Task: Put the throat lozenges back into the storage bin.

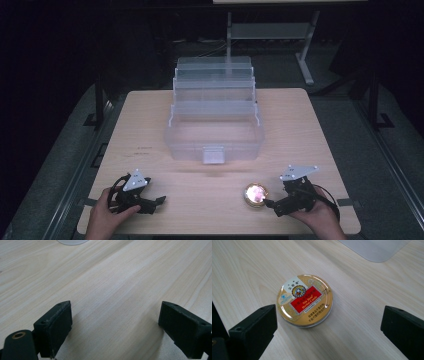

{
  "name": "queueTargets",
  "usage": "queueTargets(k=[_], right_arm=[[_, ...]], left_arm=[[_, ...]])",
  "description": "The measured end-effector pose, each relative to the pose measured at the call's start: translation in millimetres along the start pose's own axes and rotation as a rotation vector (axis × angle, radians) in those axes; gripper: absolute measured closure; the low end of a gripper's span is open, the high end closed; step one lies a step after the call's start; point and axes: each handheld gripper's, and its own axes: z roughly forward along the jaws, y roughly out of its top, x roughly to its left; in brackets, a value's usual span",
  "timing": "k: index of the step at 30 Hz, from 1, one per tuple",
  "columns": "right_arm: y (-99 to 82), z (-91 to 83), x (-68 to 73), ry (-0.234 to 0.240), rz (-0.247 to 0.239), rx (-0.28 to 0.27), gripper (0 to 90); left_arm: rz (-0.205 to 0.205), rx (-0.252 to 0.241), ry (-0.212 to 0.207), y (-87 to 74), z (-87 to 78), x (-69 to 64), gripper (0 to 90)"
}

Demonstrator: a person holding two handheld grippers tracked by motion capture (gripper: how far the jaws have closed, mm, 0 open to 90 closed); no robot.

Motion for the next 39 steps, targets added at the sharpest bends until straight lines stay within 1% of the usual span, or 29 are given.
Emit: queueTargets(k=[5,16,18,22,24,34,39], right_arm=[[4.1,3.3,2.0,0.018,-0.005,0.0,0.3],[9.3,8.0,4.4,0.028,-0.006,0.01,0.3],[10.8,10.1,5.1,0.033,-0.012,0.012,0.3],[13.5,14.5,7.5,0.038,-0.023,0.024,0.3],[14.5,16.3,8.6,0.041,-0.02,0.031,0.3],[18.3,25.1,10.4,0.037,-0.028,0.059,0.3],[20.8,32.8,13.2,0.038,-0.045,0.082,0.3]], left_arm=[[-0.003,0.0,0.0,0.0,0.0,-0.2,10.9],[-0.003,0.0,0.0,-0.1,0.0,-0.2,10.9],[-0.003,0.0,0.0,-0.1,0.0,-0.2,10.9],[-0.003,0.0,0.0,-0.1,0.0,-0.2,10.9],[-0.003,-0.001,0.0,-0.1,0.1,-0.2,10.9],[-0.003,0.0,0.0,-0.1,0.0,-0.2,10.9],[-0.004,-0.002,-0.001,-0.1,0.1,-0.3,10.9]])
